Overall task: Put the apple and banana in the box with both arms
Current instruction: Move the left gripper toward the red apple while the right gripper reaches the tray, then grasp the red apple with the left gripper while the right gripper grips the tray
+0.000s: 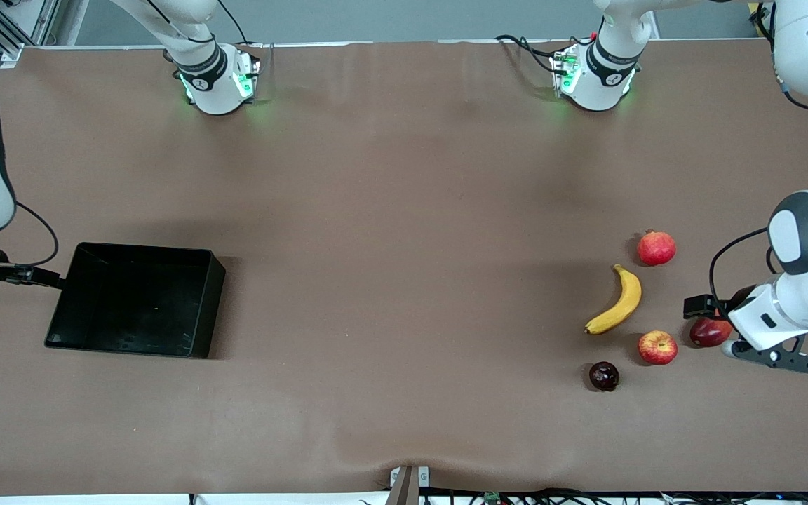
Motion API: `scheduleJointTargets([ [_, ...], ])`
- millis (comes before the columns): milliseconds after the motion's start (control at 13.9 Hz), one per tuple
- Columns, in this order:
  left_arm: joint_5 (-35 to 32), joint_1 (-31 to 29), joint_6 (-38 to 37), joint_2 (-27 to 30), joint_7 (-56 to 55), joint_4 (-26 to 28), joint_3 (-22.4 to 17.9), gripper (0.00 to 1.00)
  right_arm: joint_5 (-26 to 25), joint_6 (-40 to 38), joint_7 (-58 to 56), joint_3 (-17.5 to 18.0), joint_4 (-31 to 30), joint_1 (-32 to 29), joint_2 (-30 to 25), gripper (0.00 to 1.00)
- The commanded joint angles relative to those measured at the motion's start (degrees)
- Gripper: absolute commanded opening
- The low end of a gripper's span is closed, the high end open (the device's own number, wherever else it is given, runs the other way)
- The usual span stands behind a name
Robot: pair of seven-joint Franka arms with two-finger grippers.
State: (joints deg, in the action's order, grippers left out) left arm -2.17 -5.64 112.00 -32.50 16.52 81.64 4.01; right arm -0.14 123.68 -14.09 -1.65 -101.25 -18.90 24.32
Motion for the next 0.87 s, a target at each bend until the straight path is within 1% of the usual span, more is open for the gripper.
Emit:
scheduleJointTargets([
  [0, 1.3, 0.2, 2.7, -1.8, 2.5, -1.8, -0.1, 1.0, 0.3, 4.9, -2.4, 0.9, -2.1, -1.3, 2.6, 1.0],
  [144, 1.4, -0.1, 5.9, -3.8, 6.1, -1.9, -0.1, 1.0, 0.3, 6.7, -3.5, 0.9, -2.1, -1.8, 5.5, 1.0],
  [433, 1.8, 0.1, 10.0, -7.0, 5.8, -1.9, -0.1, 1.0, 0.3, 9.6, -5.0, 0.9, -2.0, -1.9, 9.8, 1.0],
  [505, 2.5, 0.1, 11.3, -7.7, 5.7, -1.9, -0.1, 1.0, 0.3, 9.6, -5.5, 0.9, -1.9, -1.9, 10.2, 0.95],
  [577, 4.3, 0.1, 12.2, -8.6, 5.7, -1.9, -0.1, 1.0, 0.3, 9.6, -6.3, 0.9, -1.9, -1.8, 10.2, 0.6],
  [649, 5.6, 0.1, 12.3, -9.3, 6.1, -1.8, -0.1, 1.0, 0.3, 9.6, -7.8, 0.9, -1.8, -1.9, 10.2, 0.23],
  [721, 5.8, 0.2, 12.4, -9.9, 6.1, -1.8, -0.1, 1.0, 0.4, 9.6, -7.9, 0.9, -1.7, -1.9, 10.2, 0.0],
  [793, 5.8, 0.3, 12.4, -10.2, 5.8, -1.7, -0.1, 1.0, 0.4, 9.5, -7.9, 0.9, -1.6, -1.8, 10.2, 0.0],
])
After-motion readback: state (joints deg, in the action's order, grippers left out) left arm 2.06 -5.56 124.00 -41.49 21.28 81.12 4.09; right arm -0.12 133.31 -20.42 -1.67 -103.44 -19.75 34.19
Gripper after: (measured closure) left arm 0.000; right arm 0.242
